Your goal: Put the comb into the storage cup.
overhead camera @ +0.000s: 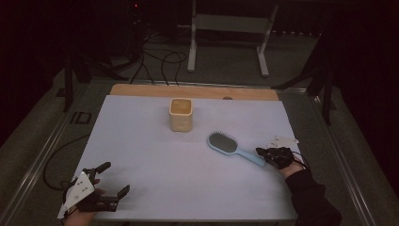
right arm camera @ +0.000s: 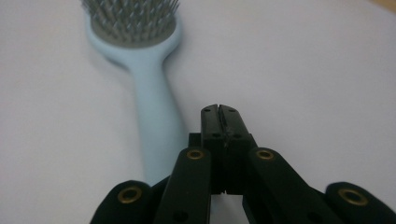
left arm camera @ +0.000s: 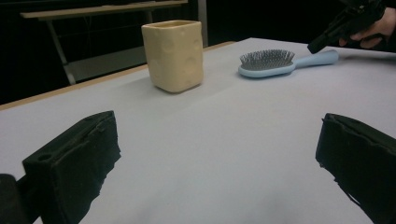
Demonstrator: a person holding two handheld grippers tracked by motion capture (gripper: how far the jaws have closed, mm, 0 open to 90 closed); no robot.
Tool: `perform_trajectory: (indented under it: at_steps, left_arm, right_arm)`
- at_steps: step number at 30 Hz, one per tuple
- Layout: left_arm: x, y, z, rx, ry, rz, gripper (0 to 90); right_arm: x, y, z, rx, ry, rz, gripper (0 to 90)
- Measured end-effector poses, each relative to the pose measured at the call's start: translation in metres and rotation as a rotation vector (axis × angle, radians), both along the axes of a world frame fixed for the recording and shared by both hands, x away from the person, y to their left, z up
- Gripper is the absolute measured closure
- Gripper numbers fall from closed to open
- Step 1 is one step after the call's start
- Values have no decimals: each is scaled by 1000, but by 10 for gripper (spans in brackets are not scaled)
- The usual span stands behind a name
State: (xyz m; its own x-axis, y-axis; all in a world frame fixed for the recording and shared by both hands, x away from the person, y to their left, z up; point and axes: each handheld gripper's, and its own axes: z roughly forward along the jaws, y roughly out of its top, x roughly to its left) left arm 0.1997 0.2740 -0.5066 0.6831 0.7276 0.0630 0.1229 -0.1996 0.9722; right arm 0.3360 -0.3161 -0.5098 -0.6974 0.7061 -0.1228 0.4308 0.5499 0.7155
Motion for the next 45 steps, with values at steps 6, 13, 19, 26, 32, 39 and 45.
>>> perform_trajectory:
  at_steps: [6,13,19,26,32,39,45]
  left_arm:
    - [0,0,0,1,-1,1,0]
    - [0,0,0,0,0,3,0]
    - [-1,0,1,5,-1,3,0]
    - [-1,1,1,4,-3,6,0]
    - [-1,1,1,5,-4,8,0]
    - [-1,1,1,6,-4,6,0]
    - [-1,1,1,7,-5,6,0]
  right_arm:
    - [-5,-1,-4,18,19,3,900]
    - [-22,6,-3,1,23,32,900]
    - [-32,12,-3,9,37,53,900]
    - [-44,17,-3,19,43,72,900]
    - [-49,22,-4,19,47,85,900]
    - [-51,30,-4,9,48,109,900]
    - [-55,36,-6,-2,53,126,900]
